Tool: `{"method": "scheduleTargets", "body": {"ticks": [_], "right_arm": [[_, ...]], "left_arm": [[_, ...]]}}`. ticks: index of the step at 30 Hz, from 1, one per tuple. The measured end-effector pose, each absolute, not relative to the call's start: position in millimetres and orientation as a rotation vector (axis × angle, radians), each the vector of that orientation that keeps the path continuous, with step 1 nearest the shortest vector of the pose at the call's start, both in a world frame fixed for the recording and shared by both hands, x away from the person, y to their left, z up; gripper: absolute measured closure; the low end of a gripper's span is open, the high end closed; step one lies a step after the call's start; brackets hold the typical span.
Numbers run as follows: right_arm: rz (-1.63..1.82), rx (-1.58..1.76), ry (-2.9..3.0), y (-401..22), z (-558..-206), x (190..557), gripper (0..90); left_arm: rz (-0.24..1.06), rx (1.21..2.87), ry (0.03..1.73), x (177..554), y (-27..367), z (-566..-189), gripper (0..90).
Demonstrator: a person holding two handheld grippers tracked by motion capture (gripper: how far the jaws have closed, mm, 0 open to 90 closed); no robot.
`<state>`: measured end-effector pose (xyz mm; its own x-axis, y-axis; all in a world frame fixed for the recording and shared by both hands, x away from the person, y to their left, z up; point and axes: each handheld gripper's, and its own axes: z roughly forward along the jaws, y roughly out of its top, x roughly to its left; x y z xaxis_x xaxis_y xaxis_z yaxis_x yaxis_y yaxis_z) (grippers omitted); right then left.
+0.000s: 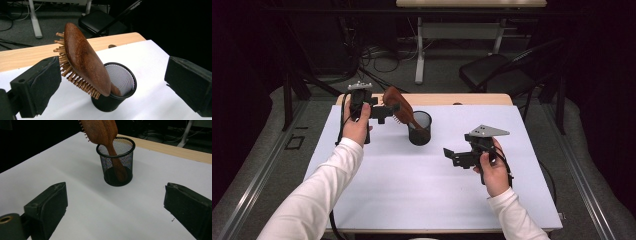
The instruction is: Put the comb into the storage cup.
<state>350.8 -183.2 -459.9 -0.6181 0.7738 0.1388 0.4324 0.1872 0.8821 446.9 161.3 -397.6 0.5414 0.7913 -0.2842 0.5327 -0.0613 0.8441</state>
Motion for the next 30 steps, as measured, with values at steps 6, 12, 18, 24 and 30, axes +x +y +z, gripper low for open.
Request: {"method": "scheduleTargets", "body": {"ticks": [6,12,18,24,30], "right_arm": [[1.405,1.142,2.134,-185,-460,352,4.8],[1.383,1.145,2.143,-183,-461,353,4.8],[1.358,1.133,2.162,-182,-461,352,4.9],[1.349,1.123,2.166,-184,-456,349,4.8],[1.346,1.124,2.161,-187,-451,346,4.9]], "left_arm": [[0.303,1.734,1.103,443,164,-396,1.0],[0.302,1.750,1.089,438,166,-393,1.0],[0.315,1.766,1.082,434,168,-390,1.0],[0.328,1.785,1.067,428,171,-387,1.0],[0.347,1.818,1.040,420,172,-384,1.0]]}}
